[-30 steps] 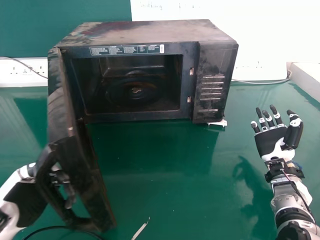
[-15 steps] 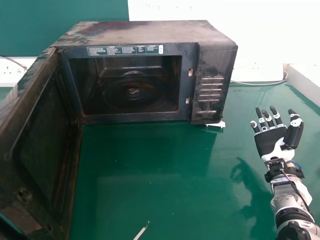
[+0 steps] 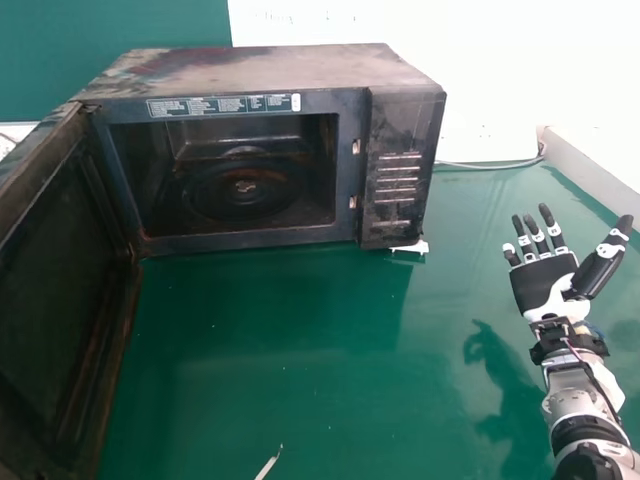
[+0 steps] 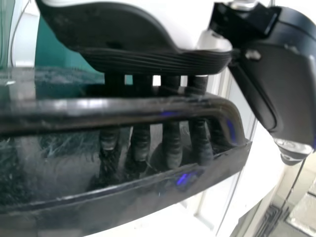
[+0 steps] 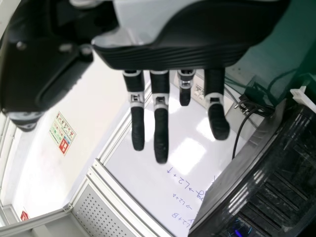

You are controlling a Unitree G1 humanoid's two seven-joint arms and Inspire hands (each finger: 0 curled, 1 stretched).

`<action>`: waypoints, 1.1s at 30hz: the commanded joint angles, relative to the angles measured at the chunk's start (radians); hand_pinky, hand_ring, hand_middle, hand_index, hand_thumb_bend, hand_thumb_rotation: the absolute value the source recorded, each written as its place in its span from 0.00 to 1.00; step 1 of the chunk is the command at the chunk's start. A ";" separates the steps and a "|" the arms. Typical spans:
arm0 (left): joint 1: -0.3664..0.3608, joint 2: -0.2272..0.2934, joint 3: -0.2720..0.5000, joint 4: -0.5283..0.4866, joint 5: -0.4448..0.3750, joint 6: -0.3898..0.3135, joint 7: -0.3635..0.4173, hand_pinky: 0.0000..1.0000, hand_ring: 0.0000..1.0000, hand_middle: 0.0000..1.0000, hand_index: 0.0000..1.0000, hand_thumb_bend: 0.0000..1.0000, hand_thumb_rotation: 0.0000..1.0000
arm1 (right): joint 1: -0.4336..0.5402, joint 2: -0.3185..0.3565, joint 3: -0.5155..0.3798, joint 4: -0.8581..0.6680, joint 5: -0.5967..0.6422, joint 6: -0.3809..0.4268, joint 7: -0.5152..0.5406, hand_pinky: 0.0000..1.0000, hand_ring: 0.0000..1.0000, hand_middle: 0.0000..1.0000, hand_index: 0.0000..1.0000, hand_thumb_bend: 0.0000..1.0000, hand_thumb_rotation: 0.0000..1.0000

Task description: Open the door of oven

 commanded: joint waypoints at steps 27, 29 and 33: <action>-0.501 0.120 0.396 -0.013 -0.214 -0.508 1.360 0.12 0.21 0.30 0.40 0.44 0.69 | 0.002 -0.032 -0.011 0.013 0.004 0.000 -0.010 0.49 0.62 0.76 0.83 1.00 0.83; -0.510 0.130 0.391 -0.003 -0.194 -0.528 1.430 0.13 0.22 0.32 0.43 0.40 0.62 | 0.001 -0.031 -0.010 0.012 0.002 0.001 -0.016 0.49 0.62 0.76 0.83 1.00 0.84; -0.506 0.138 0.366 0.005 -0.149 -0.573 1.574 0.15 0.25 0.38 0.48 0.35 0.50 | 0.000 -0.032 -0.012 0.013 0.002 0.003 -0.021 0.49 0.62 0.76 0.83 1.00 0.84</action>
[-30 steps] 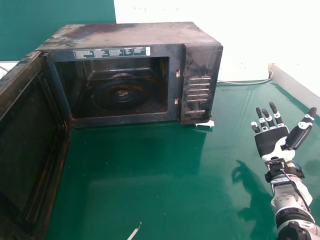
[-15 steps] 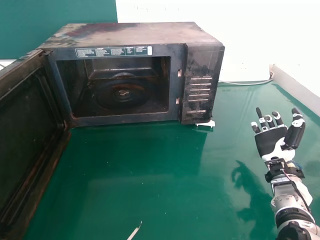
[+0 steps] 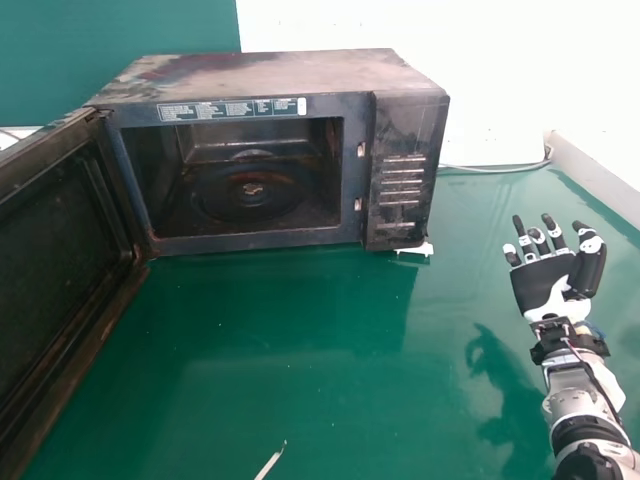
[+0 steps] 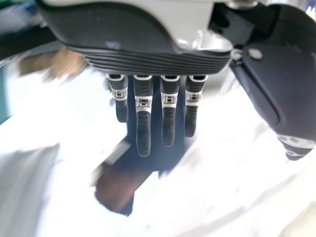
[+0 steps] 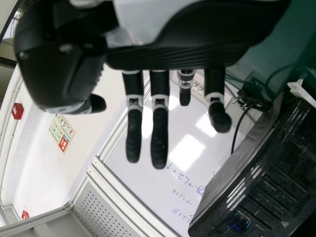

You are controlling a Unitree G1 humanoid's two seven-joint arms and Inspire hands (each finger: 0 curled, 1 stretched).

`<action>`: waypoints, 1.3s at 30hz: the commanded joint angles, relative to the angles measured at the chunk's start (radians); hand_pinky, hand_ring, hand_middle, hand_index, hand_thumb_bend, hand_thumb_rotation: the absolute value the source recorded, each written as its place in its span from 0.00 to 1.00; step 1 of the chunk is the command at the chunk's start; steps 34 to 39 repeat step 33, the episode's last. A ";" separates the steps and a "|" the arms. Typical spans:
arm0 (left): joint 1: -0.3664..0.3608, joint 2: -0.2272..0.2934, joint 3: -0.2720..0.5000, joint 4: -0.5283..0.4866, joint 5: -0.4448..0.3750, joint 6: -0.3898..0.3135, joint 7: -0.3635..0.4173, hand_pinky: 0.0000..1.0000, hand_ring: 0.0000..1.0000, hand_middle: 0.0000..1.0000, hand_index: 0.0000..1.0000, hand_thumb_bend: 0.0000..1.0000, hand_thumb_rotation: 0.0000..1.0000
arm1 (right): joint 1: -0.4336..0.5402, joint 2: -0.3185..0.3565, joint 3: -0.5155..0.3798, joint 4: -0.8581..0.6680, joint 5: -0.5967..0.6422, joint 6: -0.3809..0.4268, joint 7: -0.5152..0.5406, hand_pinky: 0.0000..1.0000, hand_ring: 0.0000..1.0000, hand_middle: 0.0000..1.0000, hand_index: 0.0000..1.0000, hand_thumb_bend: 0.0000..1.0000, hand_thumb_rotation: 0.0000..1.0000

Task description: Open the door of oven

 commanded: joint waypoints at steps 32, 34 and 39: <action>-0.033 -0.117 -0.167 -0.238 0.697 -0.458 0.572 0.66 0.79 0.82 0.49 0.48 0.06 | -0.001 -0.011 -0.009 0.012 0.005 -0.006 -0.001 0.53 0.67 0.78 0.85 1.00 0.82; -0.035 -0.127 -0.174 -0.250 0.700 -0.462 0.578 0.65 0.78 0.82 0.49 0.48 0.06 | -0.001 -0.013 -0.011 0.015 0.005 -0.004 0.000 0.52 0.67 0.78 0.85 1.00 0.82; -0.035 -0.127 -0.174 -0.250 0.700 -0.462 0.578 0.65 0.78 0.82 0.49 0.48 0.06 | -0.001 -0.013 -0.011 0.015 0.005 -0.004 0.000 0.52 0.67 0.78 0.85 1.00 0.82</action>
